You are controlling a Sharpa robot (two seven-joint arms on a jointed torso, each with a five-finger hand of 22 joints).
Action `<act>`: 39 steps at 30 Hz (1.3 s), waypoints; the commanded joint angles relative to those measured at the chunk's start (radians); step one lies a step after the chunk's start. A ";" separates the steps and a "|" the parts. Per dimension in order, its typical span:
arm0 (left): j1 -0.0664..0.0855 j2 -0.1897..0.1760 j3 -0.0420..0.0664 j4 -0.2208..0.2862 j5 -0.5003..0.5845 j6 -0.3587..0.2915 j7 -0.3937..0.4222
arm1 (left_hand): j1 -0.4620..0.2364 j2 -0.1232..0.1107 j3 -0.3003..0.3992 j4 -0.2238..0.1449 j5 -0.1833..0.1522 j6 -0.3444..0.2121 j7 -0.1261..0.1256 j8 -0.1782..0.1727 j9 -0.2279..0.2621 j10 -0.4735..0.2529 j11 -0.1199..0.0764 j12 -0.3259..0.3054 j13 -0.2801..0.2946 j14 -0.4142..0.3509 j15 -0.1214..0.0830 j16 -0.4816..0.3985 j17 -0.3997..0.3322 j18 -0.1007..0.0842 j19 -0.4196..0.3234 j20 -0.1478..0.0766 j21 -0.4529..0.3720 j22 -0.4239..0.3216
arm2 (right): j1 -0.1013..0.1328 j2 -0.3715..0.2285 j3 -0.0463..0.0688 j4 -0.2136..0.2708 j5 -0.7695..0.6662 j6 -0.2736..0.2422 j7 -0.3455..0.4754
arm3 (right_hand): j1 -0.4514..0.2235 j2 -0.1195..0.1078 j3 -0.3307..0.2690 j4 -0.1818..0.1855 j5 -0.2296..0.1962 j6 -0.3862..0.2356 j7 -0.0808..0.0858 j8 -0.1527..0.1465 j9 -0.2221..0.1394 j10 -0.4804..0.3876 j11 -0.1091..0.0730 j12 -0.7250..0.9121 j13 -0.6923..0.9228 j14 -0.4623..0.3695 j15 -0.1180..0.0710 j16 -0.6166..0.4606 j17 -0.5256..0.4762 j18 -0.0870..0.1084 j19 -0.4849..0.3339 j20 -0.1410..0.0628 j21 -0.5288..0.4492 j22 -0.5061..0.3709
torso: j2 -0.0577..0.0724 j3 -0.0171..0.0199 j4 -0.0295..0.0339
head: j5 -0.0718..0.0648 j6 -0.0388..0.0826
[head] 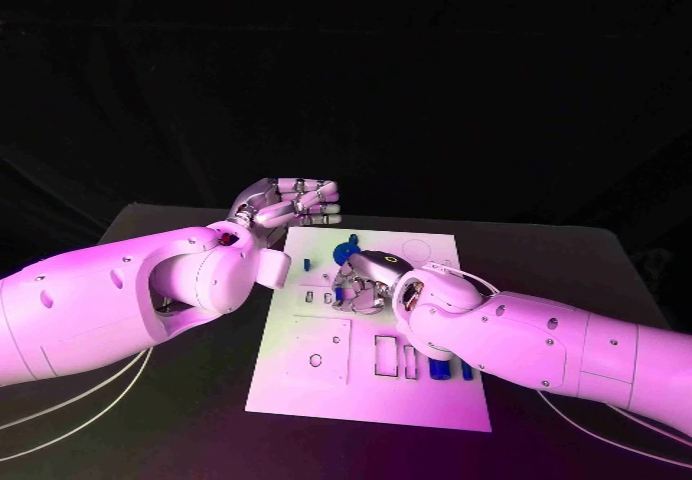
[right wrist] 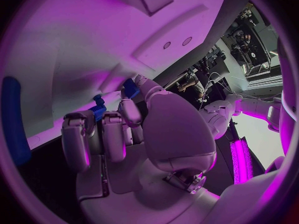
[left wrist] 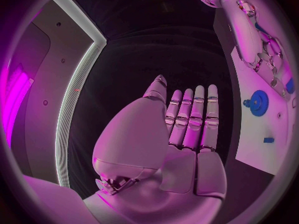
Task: Assemble the parts on the task board
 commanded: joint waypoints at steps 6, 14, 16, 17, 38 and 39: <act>0.001 0.001 0.001 0.001 0.003 0.007 0.005 | 0.010 0.001 -0.001 -0.007 -0.005 0.001 0.003 -0.006 0.000 0.002 0.006 -0.006 0.000 0.007 -0.003 -0.004 0.002 0.010 -0.007 0.000 0.006 -0.001 | -0.001 0.000 -0.001 0.001 -0.013 -0.009 0.005 | -0.012 -0.016 -0.027 0.005 -0.014 -0.016 0.003 -0.006 -0.003 -0.014 0.002 -0.008 -0.004 0.084 0.009 -0.007 0.173 0.005 0.076 0.010 -0.008 0.235 | 0.001 0.0004 -0.0007 | 0.001 -0.001; 0.001 0.001 0.001 0.000 0.003 0.009 0.004 | 0.010 0.001 -0.002 -0.008 -0.005 0.001 0.003 -0.007 0.000 0.002 0.006 -0.007 0.000 0.006 -0.003 -0.006 0.002 0.010 -0.008 0.000 0.006 -0.002 | -0.001 -0.003 -0.001 0.005 -0.013 -0.032 0.010 | -0.020 -0.026 -0.062 0.016 -0.045 -0.035 0.007 -0.010 -0.007 -0.029 0.006 -0.020 -0.016 0.082 0.012 -0.013 0.162 0.008 0.067 0.013 -0.020 0.226 | 0.000 0.0007 0.0000 | 0.000 -0.002; 0.001 0.001 0.001 -0.003 0.003 0.009 0.000 | 0.010 0.000 -0.002 -0.008 -0.005 0.001 0.003 -0.007 0.000 0.002 0.007 -0.007 0.000 0.007 -0.003 -0.006 0.002 0.010 -0.008 0.000 0.006 -0.002 | -0.001 -0.007 -0.001 0.011 -0.012 -0.056 0.021 | -0.024 -0.032 -0.079 0.022 -0.044 -0.044 0.009 -0.012 -0.009 -0.044 0.008 -0.033 -0.030 0.081 0.014 -0.013 0.162 0.009 0.065 0.015 -0.023 0.224 | 0.000 0.0008 0.0005 | -0.001 -0.002; 0.001 0.001 0.001 -0.005 0.002 0.009 -0.003 | 0.010 0.000 -0.002 -0.008 -0.005 0.001 0.003 -0.007 0.000 0.002 0.007 -0.007 0.000 0.007 -0.003 -0.006 0.002 0.010 -0.008 0.000 0.006 -0.002 | -0.001 -0.011 -0.001 0.016 -0.011 -0.074 0.029 | -0.025 -0.034 -0.088 0.025 -0.044 -0.050 0.011 -0.013 -0.010 -0.054 0.009 -0.044 -0.041 0.081 0.015 -0.014 0.161 0.010 0.064 0.016 -0.024 0.224 | -0.001 0.0011 0.0005 | -0.001 -0.002; 0.013 0.045 0.000 -0.188 -0.548 0.276 -0.481 | -0.140 0.049 -0.079 0.053 0.002 0.146 -0.113 0.060 0.071 0.305 -0.159 0.322 0.280 0.481 -0.182 0.971 0.868 0.008 0.332 -0.215 0.484 0.258 | 0.135 -0.302 0.008 0.208 0.638 -0.111 0.379 | 0.194 0.040 -0.196 0.157 -0.035 -0.008 0.010 0.031 -0.053 -0.277 0.006 -0.635 -0.624 -0.249 0.023 -0.815 -0.719 0.178 -0.466 0.021 -0.935 -0.387 | -0.034 0.0075 -0.0055 | 0.007 -0.004; 0.019 0.054 0.000 -0.200 -0.593 0.303 -0.519 | -0.152 0.043 -0.086 0.061 -0.004 0.148 -0.113 0.062 0.074 0.316 -0.148 0.340 0.294 0.498 -0.186 1.036 0.954 0.009 0.331 -0.216 0.495 0.265 | 0.143 -0.326 0.008 0.216 0.672 -0.098 0.382 | 0.203 0.033 -0.183 0.164 -0.032 -0.003 0.017 0.021 -0.060 -0.216 0.015 -0.718 -0.703 -0.261 0.024 -0.918 -0.767 0.181 -0.484 0.028 -1.003 -0.440 | -0.036 0.0079 -0.0066 | 0.009 -0.005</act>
